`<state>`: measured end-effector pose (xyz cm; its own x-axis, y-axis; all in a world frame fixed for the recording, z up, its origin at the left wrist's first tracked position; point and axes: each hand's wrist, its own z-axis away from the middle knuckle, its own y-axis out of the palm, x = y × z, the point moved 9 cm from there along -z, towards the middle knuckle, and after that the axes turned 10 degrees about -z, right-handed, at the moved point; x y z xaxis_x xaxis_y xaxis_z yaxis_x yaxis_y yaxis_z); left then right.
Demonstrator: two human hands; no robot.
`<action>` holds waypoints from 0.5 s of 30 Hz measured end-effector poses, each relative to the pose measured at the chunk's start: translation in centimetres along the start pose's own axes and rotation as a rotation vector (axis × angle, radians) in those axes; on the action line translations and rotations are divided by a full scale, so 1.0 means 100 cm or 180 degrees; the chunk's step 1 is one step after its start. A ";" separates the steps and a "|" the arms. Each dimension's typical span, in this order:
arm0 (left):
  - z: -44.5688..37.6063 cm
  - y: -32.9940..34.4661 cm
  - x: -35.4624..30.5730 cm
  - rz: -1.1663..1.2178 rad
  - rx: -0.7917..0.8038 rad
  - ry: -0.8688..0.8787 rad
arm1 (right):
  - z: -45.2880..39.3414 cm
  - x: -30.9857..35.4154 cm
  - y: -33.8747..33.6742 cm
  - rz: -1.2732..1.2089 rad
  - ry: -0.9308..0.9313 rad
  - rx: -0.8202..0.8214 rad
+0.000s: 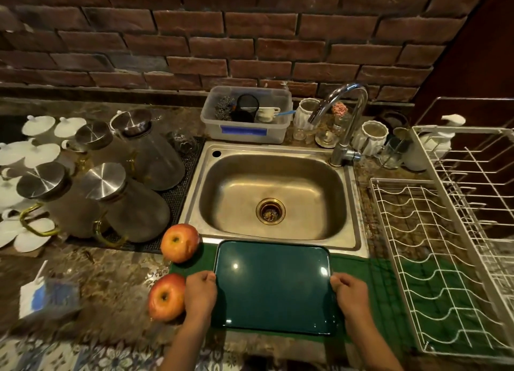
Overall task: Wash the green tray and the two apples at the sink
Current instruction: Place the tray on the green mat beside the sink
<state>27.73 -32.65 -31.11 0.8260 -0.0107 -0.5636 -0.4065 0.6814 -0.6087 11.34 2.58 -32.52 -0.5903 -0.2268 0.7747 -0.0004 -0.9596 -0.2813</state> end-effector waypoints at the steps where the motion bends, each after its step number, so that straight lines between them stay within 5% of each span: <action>1: 0.002 -0.002 0.001 -0.0182 -0.0057 0.0029 | 0.002 -0.003 0.000 0.0074 -0.0029 0.0005; 7: 0.016 -0.005 0.001 -0.1042 -0.0316 0.0257 | 0.013 -0.016 -0.002 0.0415 -0.0234 -0.0107; 15: 0.021 -0.007 -0.003 -0.1287 -0.0426 0.0396 | 0.022 0.000 -0.005 0.0782 -0.0591 -0.0247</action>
<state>28.61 -31.56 -29.34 0.8790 -0.3506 -0.3232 -0.1141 0.5036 -0.8564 13.11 2.71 -31.12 -0.4229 -0.4837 0.7663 0.0583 -0.8584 -0.5096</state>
